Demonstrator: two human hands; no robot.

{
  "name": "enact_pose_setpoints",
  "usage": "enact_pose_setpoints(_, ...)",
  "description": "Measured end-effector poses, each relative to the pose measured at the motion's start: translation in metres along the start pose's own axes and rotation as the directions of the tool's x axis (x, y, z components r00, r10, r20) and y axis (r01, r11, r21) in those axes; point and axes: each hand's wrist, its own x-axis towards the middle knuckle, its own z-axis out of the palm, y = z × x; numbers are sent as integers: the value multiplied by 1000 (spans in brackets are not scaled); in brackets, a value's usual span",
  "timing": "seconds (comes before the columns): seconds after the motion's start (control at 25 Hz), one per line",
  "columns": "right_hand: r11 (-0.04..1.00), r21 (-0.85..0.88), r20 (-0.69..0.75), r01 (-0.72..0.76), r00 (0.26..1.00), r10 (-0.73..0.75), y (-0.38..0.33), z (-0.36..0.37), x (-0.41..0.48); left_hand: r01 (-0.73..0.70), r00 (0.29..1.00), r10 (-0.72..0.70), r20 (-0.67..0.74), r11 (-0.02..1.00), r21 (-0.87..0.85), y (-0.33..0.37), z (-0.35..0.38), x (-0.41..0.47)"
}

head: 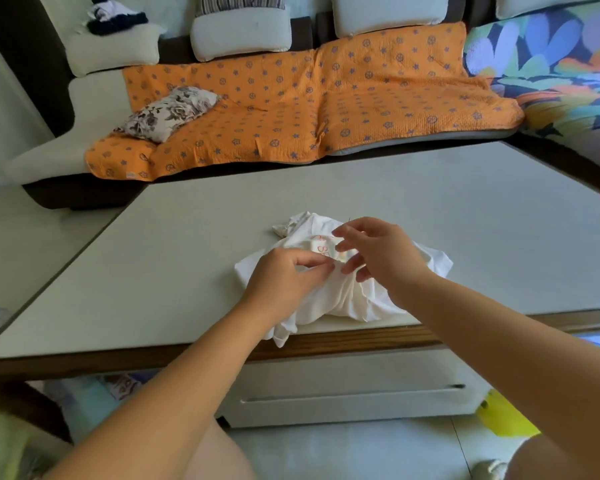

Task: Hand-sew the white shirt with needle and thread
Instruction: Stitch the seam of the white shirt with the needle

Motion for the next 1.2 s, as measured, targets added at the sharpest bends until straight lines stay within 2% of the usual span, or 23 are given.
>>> enact_pose_setpoints(0.08, 961, 234, 51, -147, 989, 139, -3, 0, 1, 18, 998, -16, 58, 999, -46, -10, 1, 1)
enact_pose_setpoints(0.2, 755, 596, 143, -274, 961, 236, -8, -5, 7, 67, 992, -53, 112, 989, -128, -15, 3, 10)
enact_pose_setpoints(0.28, 660, 702, 139, -268, 960, 242, -7, -9, 15, 98, 989, -75, 126, 978, -185, -19, 5, 22)
enact_pose_setpoints(0.44, 627, 751, 56, -207, 966, 252, 12, -21, 28, 116, 989, -87, 118, 957, -266, -28, 15, 34)
enact_pose_setpoints(0.72, 749, 660, -159, -56, 964, 213, 47, -41, 60, 168, 980, -125, 155, 939, -301, -44, 12, 33)
enact_pose_setpoints(0.88, 916, 397, -359, 56, 928, 98, 53, -54, 72, 164, 976, -111, 185, 940, -300, -46, 6, 33)
enact_pose_setpoints(1.0, 960, 261, -458, 97, 888, 34, 46, -60, 72, 153, 972, -87, 216, 939, -308, -42, 6, 35)
enact_pose_setpoints(1.08, 968, 228, -411, 105, 912, -2, 39, -55, 69, 145, 970, -76, 229, 943, -299, -41, 8, 38)
enact_pose_setpoints(1.2, 990, 113, -160, 90, 985, -71, 32, -33, 56, 130, 966, -57, 252, 951, -282, -42, 10, 41)
